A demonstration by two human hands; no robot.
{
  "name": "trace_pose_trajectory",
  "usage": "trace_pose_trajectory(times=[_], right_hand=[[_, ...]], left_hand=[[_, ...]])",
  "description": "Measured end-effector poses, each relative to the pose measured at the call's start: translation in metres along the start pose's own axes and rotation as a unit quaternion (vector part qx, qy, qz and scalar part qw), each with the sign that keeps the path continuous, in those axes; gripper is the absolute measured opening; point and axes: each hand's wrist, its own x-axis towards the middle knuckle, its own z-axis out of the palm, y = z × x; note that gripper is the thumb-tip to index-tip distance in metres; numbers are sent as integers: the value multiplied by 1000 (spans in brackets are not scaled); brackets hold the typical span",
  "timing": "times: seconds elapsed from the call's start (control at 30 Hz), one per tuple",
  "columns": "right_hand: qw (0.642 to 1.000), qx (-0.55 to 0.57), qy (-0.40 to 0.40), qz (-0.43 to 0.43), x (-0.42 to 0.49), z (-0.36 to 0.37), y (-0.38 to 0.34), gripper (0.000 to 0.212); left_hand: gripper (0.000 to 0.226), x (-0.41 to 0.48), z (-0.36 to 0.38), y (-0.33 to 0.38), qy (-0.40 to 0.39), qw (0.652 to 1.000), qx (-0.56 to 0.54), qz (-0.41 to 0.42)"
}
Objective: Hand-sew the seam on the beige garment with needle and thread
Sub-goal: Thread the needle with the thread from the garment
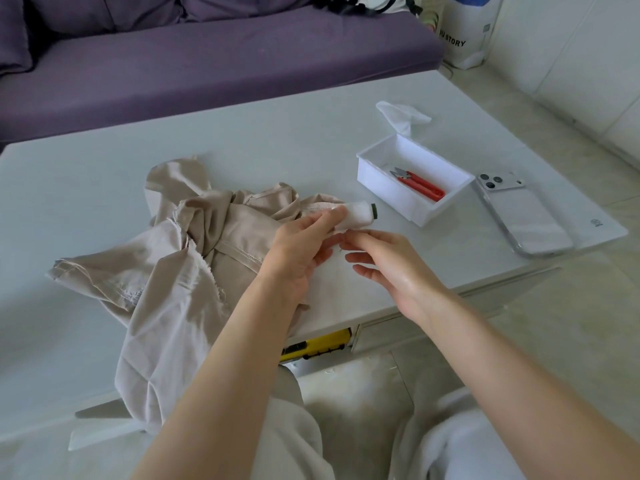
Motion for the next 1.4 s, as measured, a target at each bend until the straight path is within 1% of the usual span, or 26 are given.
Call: trace_pose_trajectory(times=[0.13,0.27,0.8,1.03,1.17,1.23,1.27,1.3,1.33,1.4], right_hand=[[1000,1,1,8,0,-1,0,8],[1000,6,13,23,-1,-2,-2,11],[999,22,18,33,-10,-11,1,6],[999,-15,13,32,-18,-14,6,4],[997,-72,-23,29,-27,-15,11,9],[997,-77,1,14,-29,-19,12,10],[997,-71,23,6,-28,-21,12,9],[997,-59,45,0,-28,-23,11,9],[997,-44,63,-6,-27,-25,11,9],[996,-22,89,-21,-27,-28,12,10]], left_hand=[[6,1,1,-2,5,1000,-13,10],[8,1,3,-5,15,999,-23,23],[9,-9,14,-9,40,997,-69,21],[6,-9,18,-9,62,990,-125,16],[9,-7,13,-2,94,981,-165,43],[8,-6,8,-4,98,984,-141,56],[5,-4,5,-7,101,988,-102,64],[5,-3,3,-9,108,991,-38,72],[13,-1,1,-12,115,989,46,79],[24,0,-2,-17,115,967,206,93]])
